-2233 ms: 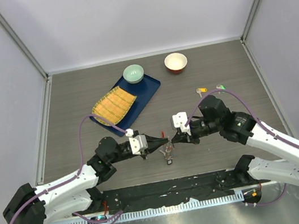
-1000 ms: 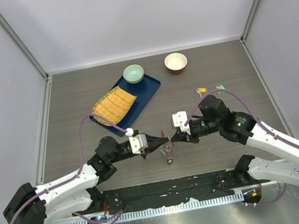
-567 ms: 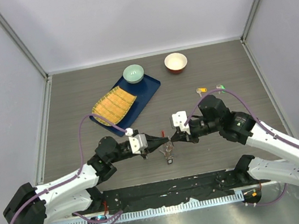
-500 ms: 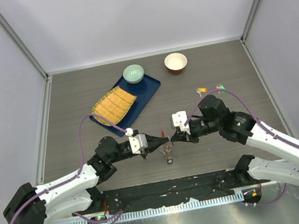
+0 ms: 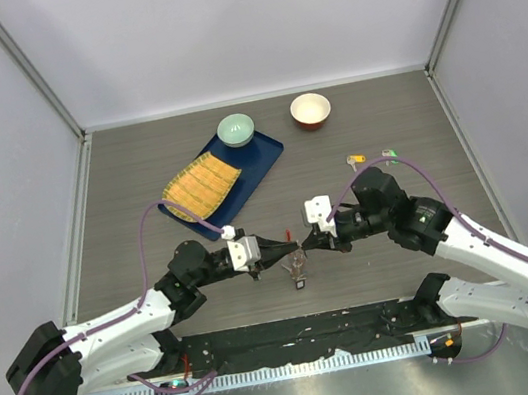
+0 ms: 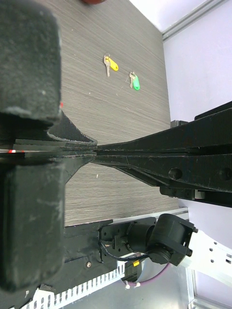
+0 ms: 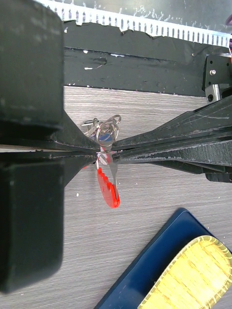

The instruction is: Put the keys on the keyring

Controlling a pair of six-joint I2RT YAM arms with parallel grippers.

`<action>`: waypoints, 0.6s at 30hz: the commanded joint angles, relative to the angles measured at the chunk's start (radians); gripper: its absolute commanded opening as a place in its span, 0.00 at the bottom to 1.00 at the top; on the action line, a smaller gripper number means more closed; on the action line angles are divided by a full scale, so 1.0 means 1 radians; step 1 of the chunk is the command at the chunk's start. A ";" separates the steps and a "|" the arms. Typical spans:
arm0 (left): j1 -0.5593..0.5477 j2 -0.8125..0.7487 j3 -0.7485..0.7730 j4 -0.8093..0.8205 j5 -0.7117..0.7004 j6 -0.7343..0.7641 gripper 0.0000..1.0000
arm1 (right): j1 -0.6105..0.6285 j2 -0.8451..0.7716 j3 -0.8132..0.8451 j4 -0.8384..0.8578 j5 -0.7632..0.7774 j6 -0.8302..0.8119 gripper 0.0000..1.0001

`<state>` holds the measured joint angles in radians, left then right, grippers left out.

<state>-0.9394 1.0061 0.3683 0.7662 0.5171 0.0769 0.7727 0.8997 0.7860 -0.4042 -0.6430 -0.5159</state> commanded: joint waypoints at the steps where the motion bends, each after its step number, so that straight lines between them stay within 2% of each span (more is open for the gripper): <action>1: 0.005 0.006 0.040 0.064 -0.003 -0.005 0.00 | -0.001 -0.030 0.016 0.054 -0.041 0.016 0.01; 18: 0.004 0.014 0.043 0.045 -0.008 -0.003 0.00 | -0.003 -0.039 0.024 0.064 -0.057 0.027 0.01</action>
<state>-0.9394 1.0111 0.3714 0.7681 0.5167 0.0772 0.7700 0.8871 0.7860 -0.4068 -0.6430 -0.5121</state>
